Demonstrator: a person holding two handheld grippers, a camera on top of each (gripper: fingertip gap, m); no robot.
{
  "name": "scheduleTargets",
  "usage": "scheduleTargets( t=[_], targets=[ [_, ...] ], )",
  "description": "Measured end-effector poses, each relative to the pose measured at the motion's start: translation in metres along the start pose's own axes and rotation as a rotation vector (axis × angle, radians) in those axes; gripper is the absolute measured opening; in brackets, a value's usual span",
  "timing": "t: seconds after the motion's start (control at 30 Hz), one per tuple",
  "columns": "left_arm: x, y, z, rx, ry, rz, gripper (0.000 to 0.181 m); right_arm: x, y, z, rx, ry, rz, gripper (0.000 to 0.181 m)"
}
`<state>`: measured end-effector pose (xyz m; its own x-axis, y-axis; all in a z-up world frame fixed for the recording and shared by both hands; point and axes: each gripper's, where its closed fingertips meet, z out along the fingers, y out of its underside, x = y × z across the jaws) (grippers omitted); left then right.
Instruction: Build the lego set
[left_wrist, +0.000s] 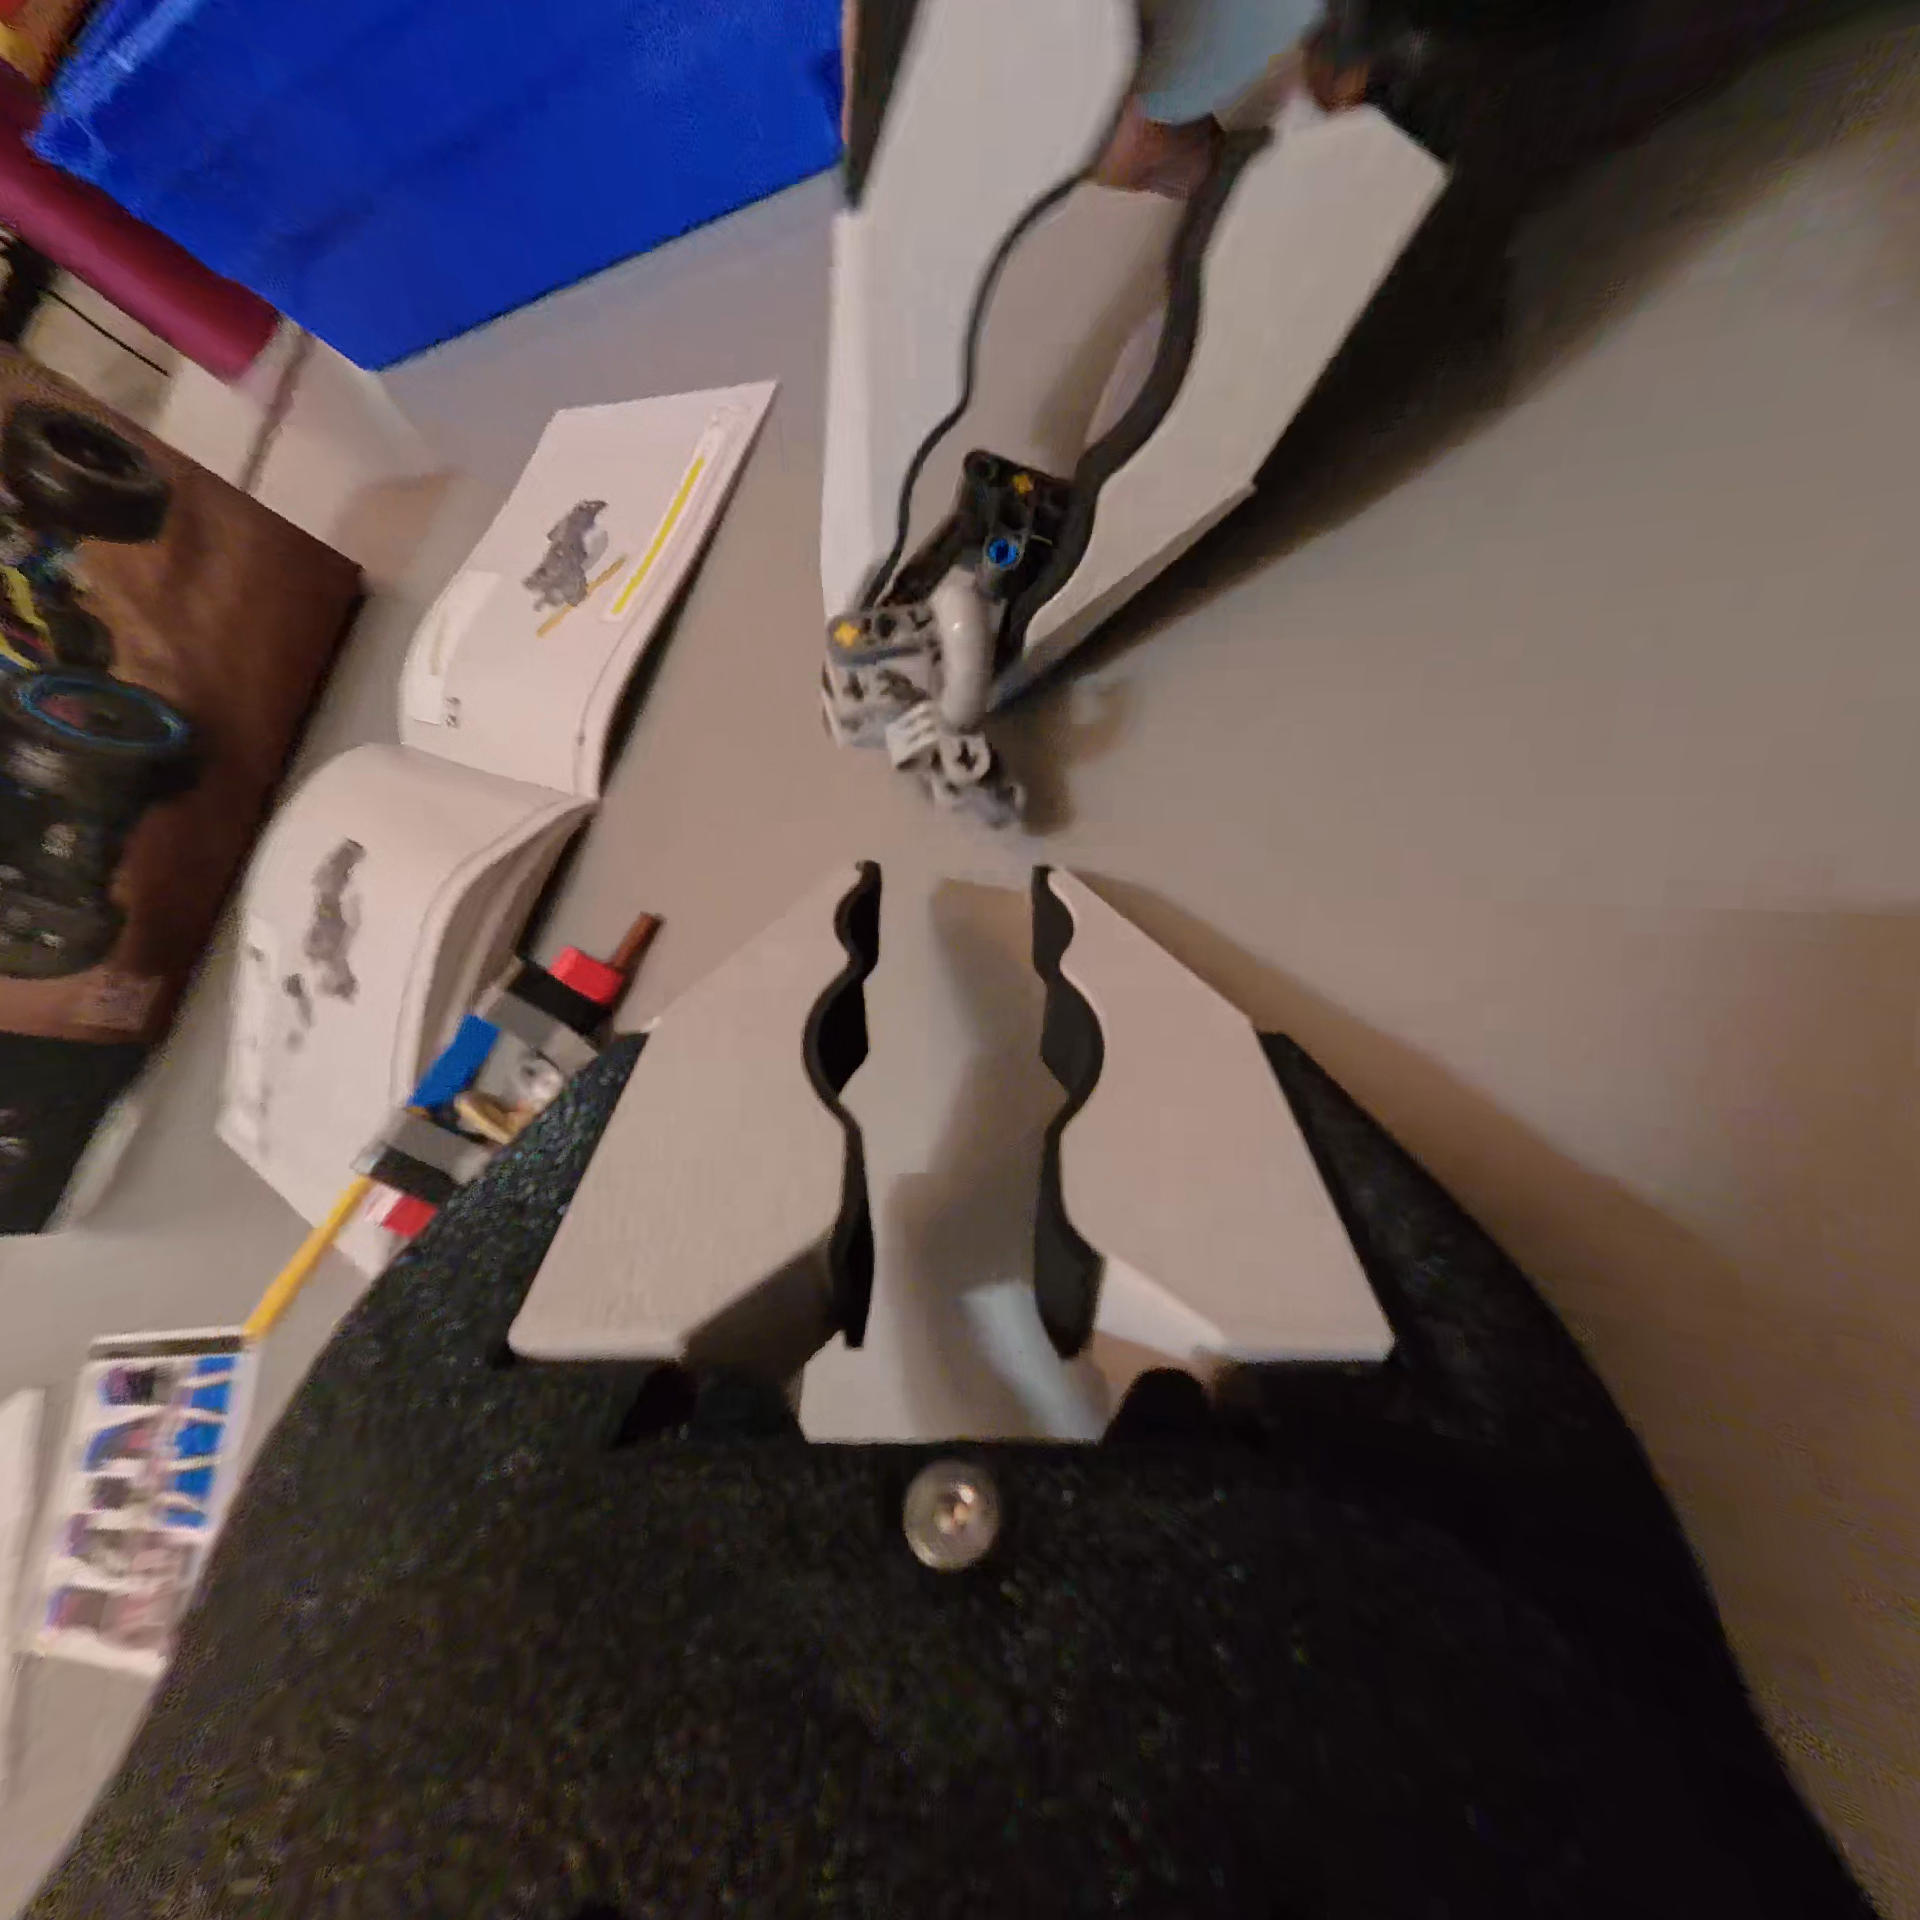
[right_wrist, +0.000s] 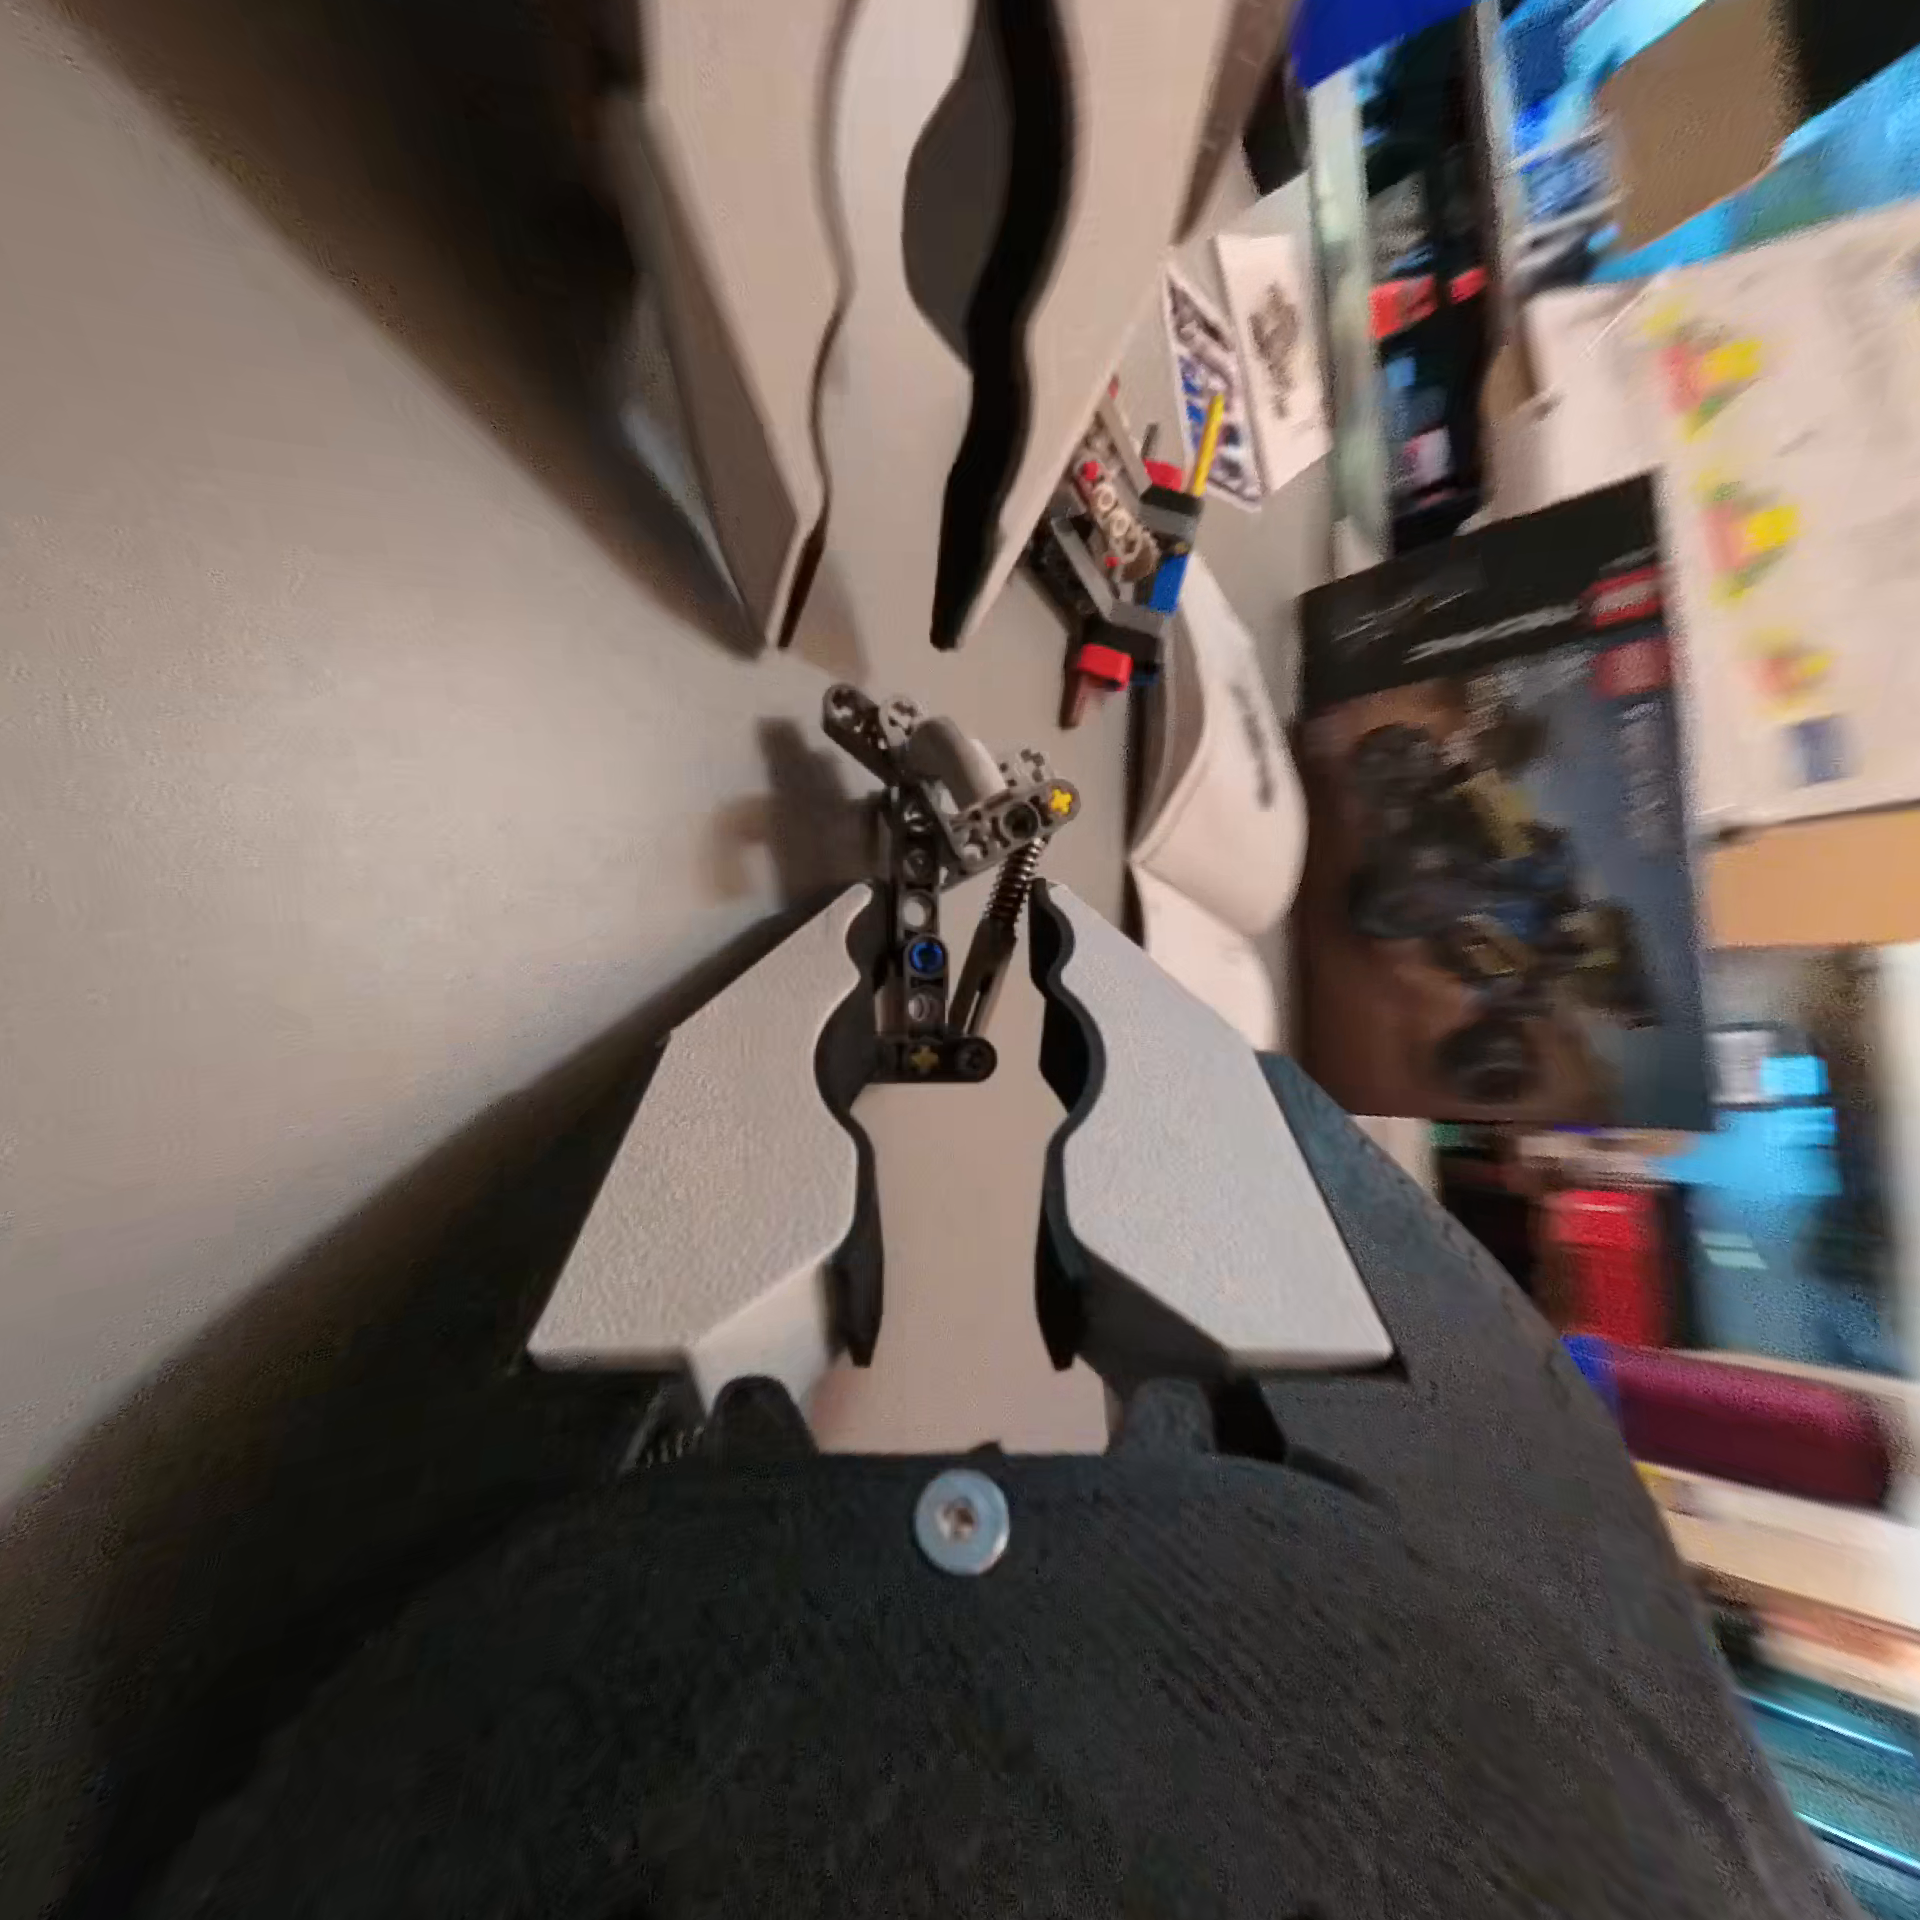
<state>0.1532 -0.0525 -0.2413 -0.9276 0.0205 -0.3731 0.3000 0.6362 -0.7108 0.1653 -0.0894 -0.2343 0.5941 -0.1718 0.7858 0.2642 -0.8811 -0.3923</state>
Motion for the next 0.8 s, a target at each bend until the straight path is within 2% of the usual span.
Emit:
scheduleTargets(
  t=[0.07,0.13,0.23,0.33,0.43,0.5,0.6,0.67,0.73,0.8],
  targets=[
    [0.005,0.001,-0.004,0.001,0.095,-0.108,0.036,0.0,-0.002,-0.002,-0.021,0.103,-0.129,0.024],
    [0.008,-0.003,-0.006,0.02,0.166,-0.216,0.038,-0.001,-0.005,-0.004,-0.026,0.141,-0.16,0.025],
    [0.009,-0.014,-0.007,0.077,0.242,-0.322,0.04,-0.001,-0.013,-0.009,0.021,0.134,-0.105,0.039],
    [0.007,-0.016,-0.005,0.09,0.255,-0.307,0.041,-0.002,-0.013,-0.016,0.043,0.088,-0.03,0.049],
    [0.008,-0.011,-0.003,0.061,0.273,-0.265,0.045,-0.005,-0.012,-0.031,0.076,-0.015,0.134,0.064],
    [0.005,-0.009,-0.002,0.053,0.282,-0.252,0.048,-0.007,-0.014,-0.04,0.12,-0.117,0.334,0.058],
    [0.001,-0.012,0.002,0.056,0.329,-0.24,0.055,0.003,-0.022,-0.041,0.161,-0.167,0.596,0.056],
    [0.004,-0.015,0.008,0.047,0.391,-0.254,0.062,-0.002,-0.025,-0.033,0.17,-0.208,0.648,0.067],
    [0.009,-0.015,0.014,0.018,0.446,-0.275,0.066,-0.007,-0.018,-0.024,0.146,-0.232,0.67,0.063],
    [0.008,-0.019,0.02,0.032,0.456,-0.271,0.066,-0.007,-0.016,-0.023,0.149,-0.272,0.681,0.046]
  ],
)
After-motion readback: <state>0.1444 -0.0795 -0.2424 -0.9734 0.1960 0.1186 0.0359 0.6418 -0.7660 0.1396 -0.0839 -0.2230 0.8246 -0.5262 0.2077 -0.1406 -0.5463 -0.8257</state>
